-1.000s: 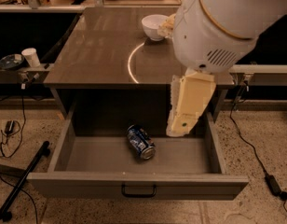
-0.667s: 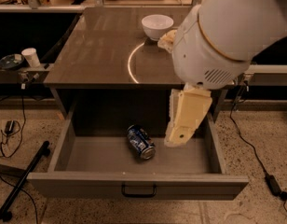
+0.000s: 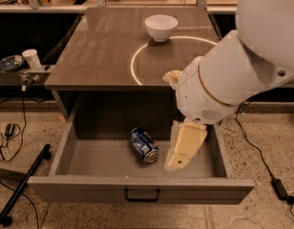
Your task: Pick pepsi can from top drawer and place on counter
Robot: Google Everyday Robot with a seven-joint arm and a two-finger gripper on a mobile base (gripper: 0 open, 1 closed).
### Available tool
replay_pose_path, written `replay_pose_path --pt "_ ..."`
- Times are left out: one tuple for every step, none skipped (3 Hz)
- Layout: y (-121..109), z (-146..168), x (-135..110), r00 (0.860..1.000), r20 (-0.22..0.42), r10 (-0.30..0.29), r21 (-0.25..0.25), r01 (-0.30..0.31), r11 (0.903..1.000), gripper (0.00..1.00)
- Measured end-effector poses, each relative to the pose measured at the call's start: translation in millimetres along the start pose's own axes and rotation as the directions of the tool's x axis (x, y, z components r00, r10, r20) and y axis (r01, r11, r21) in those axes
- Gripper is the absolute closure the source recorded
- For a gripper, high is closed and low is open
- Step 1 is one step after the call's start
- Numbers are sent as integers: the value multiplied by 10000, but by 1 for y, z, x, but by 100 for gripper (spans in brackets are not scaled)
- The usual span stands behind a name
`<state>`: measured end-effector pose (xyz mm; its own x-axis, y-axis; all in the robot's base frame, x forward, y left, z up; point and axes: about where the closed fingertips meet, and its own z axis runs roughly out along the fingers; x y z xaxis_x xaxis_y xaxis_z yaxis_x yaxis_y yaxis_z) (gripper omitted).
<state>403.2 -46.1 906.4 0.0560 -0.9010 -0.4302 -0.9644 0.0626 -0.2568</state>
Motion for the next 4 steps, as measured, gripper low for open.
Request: replay_pose_path --pt "0 0 0 10000 0 0 0 0 10000 0" --pt "-4 0 -4 9998 61 -195 -20 195 9998 0" --pt "-18 9 -6 9985 175 -522 -161 524 9985 0" --pt "-37 21 -7 9966 315 -766 -291 775 9966 0"
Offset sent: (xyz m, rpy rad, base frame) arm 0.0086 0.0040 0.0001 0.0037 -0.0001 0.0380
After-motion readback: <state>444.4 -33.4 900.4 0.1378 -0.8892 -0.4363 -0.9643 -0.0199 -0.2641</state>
